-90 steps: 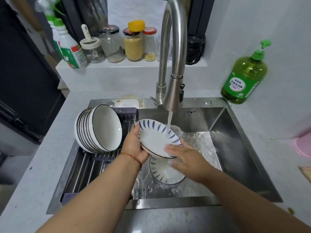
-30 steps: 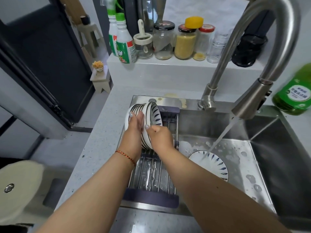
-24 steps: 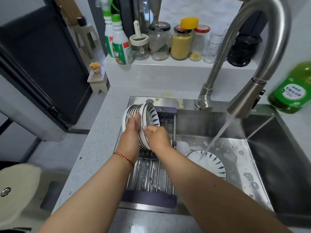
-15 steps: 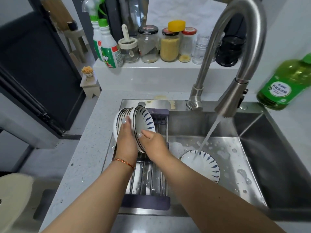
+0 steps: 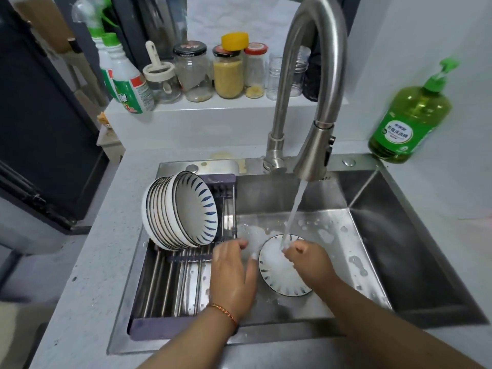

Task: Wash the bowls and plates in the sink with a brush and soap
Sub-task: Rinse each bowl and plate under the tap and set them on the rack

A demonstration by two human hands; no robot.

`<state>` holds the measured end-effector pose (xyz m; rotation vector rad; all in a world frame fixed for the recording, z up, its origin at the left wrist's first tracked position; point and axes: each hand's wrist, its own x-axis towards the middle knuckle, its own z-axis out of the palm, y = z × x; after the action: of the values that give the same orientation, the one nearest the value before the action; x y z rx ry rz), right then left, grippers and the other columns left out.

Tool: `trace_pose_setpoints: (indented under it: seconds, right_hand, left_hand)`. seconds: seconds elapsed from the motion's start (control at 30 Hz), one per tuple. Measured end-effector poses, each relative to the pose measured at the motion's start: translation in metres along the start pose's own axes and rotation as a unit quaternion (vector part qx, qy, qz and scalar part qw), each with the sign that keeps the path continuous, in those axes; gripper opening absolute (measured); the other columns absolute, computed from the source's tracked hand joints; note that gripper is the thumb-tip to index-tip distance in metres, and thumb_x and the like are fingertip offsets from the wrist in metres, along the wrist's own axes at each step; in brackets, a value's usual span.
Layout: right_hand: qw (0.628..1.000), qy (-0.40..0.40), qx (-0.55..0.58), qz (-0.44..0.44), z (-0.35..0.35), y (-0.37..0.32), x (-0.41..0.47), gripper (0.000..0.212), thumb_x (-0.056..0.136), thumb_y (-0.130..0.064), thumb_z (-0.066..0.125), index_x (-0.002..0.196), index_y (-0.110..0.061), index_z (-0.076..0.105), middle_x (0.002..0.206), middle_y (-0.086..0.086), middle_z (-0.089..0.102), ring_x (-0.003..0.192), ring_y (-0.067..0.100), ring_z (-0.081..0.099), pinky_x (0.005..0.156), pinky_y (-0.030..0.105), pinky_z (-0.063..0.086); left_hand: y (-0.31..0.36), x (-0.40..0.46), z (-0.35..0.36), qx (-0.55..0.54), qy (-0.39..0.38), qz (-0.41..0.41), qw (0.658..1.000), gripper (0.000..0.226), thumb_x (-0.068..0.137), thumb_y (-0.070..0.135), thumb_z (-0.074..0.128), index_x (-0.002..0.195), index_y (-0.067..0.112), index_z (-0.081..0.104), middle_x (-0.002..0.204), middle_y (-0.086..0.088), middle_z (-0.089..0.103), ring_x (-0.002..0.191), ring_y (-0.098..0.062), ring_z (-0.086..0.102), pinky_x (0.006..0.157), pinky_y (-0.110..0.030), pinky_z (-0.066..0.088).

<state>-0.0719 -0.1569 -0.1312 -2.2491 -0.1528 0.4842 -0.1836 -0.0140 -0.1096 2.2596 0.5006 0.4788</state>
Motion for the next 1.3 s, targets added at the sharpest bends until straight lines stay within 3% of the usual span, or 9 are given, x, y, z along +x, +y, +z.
trace_pose_setpoints:
  seconds: [0.07,0.13,0.27,0.4,0.53,0.8,1.0,1.13,1.3]
  right_hand:
    - [1.000,0.008,-0.009,0.023,-0.010,0.019,0.005,0.035,0.088,-0.026,0.062,0.062,-0.005,0.055,0.061,0.013,0.056,0.061,0.019,0.048,0.060,0.032,0.042]
    - [0.999,0.003,-0.010,0.048,-0.015,0.038,0.011,0.035,0.089,-0.028,0.061,0.068,0.000,0.060,0.071,0.019,0.064,0.063,0.020,0.052,0.064,0.035,0.048]
    - [0.995,-0.026,-0.042,0.084,-0.021,0.065,0.015,0.032,0.089,-0.023,0.059,0.070,0.002,0.063,0.076,0.020,0.067,0.067,0.023,0.055,0.066,0.032,0.045]
    - [0.982,-0.093,-0.056,0.156,-0.026,0.079,0.021,0.021,0.090,-0.020,0.055,0.070,-0.017,0.061,0.076,0.006,0.063,0.073,0.023,0.057,0.070,0.027,0.047]
    - [0.962,-0.111,-0.056,0.244,-0.028,0.092,0.033,0.026,0.092,-0.015,0.052,0.066,-0.017,0.051,0.069,0.007,0.058,0.062,0.022,0.056,0.070,0.030,0.052]
    - [0.941,-0.127,0.001,0.315,-0.013,0.098,0.047,0.027,0.093,-0.009,0.051,0.067,-0.014,0.044,0.069,0.007,0.048,0.057,0.020,0.048,0.051,0.027,0.043]
    - [0.925,-0.162,-0.027,0.343,0.002,0.103,0.053,0.024,0.093,-0.007,0.049,0.070,-0.012,0.045,0.072,0.009,0.052,0.058,0.021,0.054,0.048,0.029,0.048]
    - [0.912,-0.165,-0.024,0.376,0.002,0.107,0.060,0.021,0.096,-0.006,0.044,0.076,-0.002,0.049,0.068,0.017,0.054,0.054,0.026,0.054,0.044,0.032,0.052]
    - [0.907,-0.163,0.013,0.388,0.006,0.111,0.055,0.019,0.095,-0.013,0.055,0.082,-0.001,0.050,0.073,0.019,0.055,0.054,0.027,0.055,0.045,0.033,0.053]
  left_hand:
    - [-0.005,-0.010,0.008,0.033,-0.051,0.000,0.998,0.042,0.089,0.044,0.040,0.114,0.014,0.056,0.109,0.007,0.050,0.111,-0.010,0.039,0.096,-0.023,0.032]
    - [-0.011,-0.017,0.015,0.071,-0.093,-0.015,0.993,0.035,0.094,0.037,0.046,0.121,0.016,0.052,0.117,0.004,0.050,0.117,-0.013,0.038,0.099,-0.022,0.031]
    - [-0.017,-0.021,0.020,0.136,-0.103,-0.054,0.984,0.035,0.097,0.034,0.045,0.128,0.019,0.047,0.127,0.004,0.049,0.122,-0.013,0.035,0.104,-0.023,0.029]
    - [-0.018,-0.026,0.024,0.193,-0.127,-0.021,0.973,0.027,0.093,0.035,0.044,0.113,0.020,0.056,0.110,0.002,0.057,0.106,-0.018,0.047,0.089,-0.030,0.039]
    - [-0.021,-0.032,0.027,0.210,-0.088,0.027,0.973,0.021,0.081,0.038,0.043,0.085,0.022,0.057,0.079,0.006,0.058,0.076,-0.017,0.053,0.064,-0.028,0.046]
    - [-0.019,-0.031,0.026,0.205,-0.053,0.050,0.976,0.017,0.082,0.036,0.045,0.080,0.022,0.054,0.075,0.009,0.053,0.075,-0.011,0.048,0.064,-0.019,0.035]
    - [-0.023,-0.031,0.028,0.207,-0.048,0.057,0.975,0.016,0.079,0.036,0.046,0.078,0.022,0.054,0.073,0.008,0.053,0.073,-0.012,0.050,0.061,-0.022,0.043]
    - [-0.023,-0.031,0.028,0.215,-0.046,0.067,0.973,0.016,0.078,0.036,0.048,0.078,0.022,0.054,0.073,0.009,0.052,0.073,-0.010,0.048,0.061,-0.018,0.038]
    - [-0.025,-0.031,0.029,0.224,-0.044,0.070,0.971,0.014,0.078,0.037,0.049,0.077,0.024,0.052,0.073,0.010,0.051,0.072,-0.009,0.046,0.061,-0.018,0.037]
